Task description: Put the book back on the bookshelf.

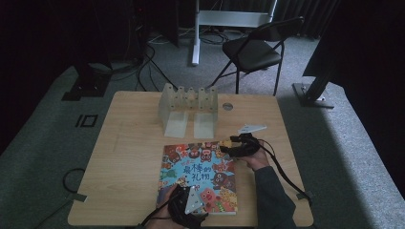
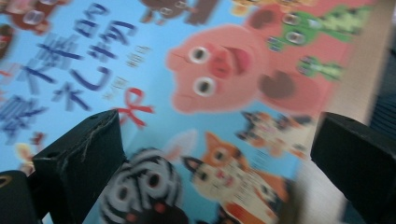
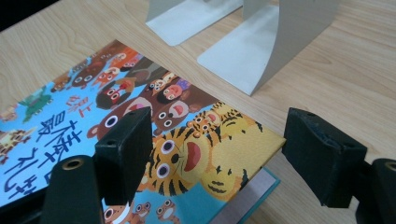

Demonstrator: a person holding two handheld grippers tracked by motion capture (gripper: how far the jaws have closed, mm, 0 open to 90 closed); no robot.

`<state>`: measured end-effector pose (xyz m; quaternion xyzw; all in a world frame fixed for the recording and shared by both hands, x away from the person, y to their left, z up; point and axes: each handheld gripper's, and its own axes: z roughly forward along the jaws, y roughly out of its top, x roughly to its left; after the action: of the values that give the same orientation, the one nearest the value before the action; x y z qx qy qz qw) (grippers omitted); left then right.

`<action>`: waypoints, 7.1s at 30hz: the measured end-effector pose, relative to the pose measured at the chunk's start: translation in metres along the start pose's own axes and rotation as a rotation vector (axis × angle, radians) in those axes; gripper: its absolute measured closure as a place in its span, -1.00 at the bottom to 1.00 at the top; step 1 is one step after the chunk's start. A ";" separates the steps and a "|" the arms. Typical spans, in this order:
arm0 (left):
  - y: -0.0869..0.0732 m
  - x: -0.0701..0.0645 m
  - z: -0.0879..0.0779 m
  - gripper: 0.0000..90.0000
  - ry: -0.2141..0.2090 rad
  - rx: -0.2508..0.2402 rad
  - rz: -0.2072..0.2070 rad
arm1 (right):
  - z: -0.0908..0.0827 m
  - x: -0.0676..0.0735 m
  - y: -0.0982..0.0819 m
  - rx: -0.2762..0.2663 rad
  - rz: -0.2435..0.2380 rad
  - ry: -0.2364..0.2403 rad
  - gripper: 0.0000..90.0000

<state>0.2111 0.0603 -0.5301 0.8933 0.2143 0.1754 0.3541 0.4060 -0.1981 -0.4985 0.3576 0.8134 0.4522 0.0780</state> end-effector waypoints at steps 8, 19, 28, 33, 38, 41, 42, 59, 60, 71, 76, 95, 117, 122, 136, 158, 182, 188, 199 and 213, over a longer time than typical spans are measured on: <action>0.002 -0.001 0.000 -0.96 0.025 -0.041 0.019 | -0.005 0.003 0.007 -0.015 -0.006 0.006 -0.45; 0.006 -0.002 -0.013 -0.95 0.069 -0.080 0.057 | -0.007 0.004 0.008 -0.028 0.017 0.019 -0.42; 0.008 0.005 -0.021 -0.94 0.092 -0.106 0.039 | -0.007 0.005 0.008 -0.017 0.052 0.086 -0.40; 0.008 0.006 -0.021 -0.94 0.093 -0.105 0.041 | -0.005 0.008 0.011 -0.007 0.042 0.100 -0.30; 0.007 0.007 -0.022 -0.91 0.078 -0.106 0.033 | -0.003 0.013 0.014 0.001 0.032 0.112 -0.22; 0.007 0.006 -0.024 -0.88 0.066 -0.115 0.018 | -0.005 0.013 0.015 -0.009 0.037 0.117 -0.15; 0.006 0.006 -0.025 -0.87 0.058 -0.122 0.011 | -0.005 0.013 0.015 -0.012 0.036 0.118 -0.14; 0.006 0.009 -0.045 -0.85 0.023 -0.152 -0.018 | -0.007 0.014 0.016 -0.025 0.038 0.118 -0.06; 0.005 0.011 -0.046 -0.85 0.023 -0.151 -0.024 | -0.008 0.014 0.016 -0.028 0.036 0.119 -0.05; -0.008 0.042 -0.054 -0.85 0.044 -0.149 -0.118 | -0.012 0.016 0.023 -0.052 0.037 0.144 0.08; -0.018 0.061 -0.057 -0.85 0.076 -0.147 -0.171 | -0.015 0.019 0.030 -0.079 0.033 0.161 0.19; -0.041 0.109 -0.057 -0.76 0.121 -0.128 -0.294 | -0.019 0.026 0.040 -0.095 0.072 0.157 0.32; -0.046 0.134 -0.054 -0.73 0.107 -0.140 -0.353 | -0.033 0.034 0.047 -0.160 0.087 0.155 0.46; -0.046 0.138 -0.051 -0.73 0.103 -0.144 -0.367 | -0.040 0.037 0.049 -0.181 0.073 0.158 0.50; -0.046 0.147 -0.048 -0.71 0.112 -0.151 -0.389 | -0.056 0.043 0.053 -0.231 0.028 0.173 0.56; -0.033 0.167 -0.042 -0.70 -0.005 -0.208 -0.425 | -0.082 0.049 0.055 -0.318 -0.009 0.250 0.69; -0.029 0.186 -0.042 -0.40 -0.259 -0.311 -0.458 | -0.093 0.042 0.053 -0.315 -0.052 0.299 0.66; -0.030 0.190 -0.050 -0.09 -0.283 -0.343 -0.481 | -0.096 0.039 0.052 -0.254 -0.108 0.256 0.53; -0.010 0.191 -0.073 0.10 -0.216 -0.343 -0.407 | -0.104 0.040 0.049 -0.274 -0.144 0.157 0.39; 0.027 0.184 -0.117 0.42 -0.107 -0.392 -0.255 | -0.107 0.037 0.044 -0.319 -0.130 0.041 0.23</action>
<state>0.3191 0.2013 -0.4005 0.7811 0.2682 0.1200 0.5509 0.3528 -0.2319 -0.3940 0.2781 0.7541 0.5767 0.1461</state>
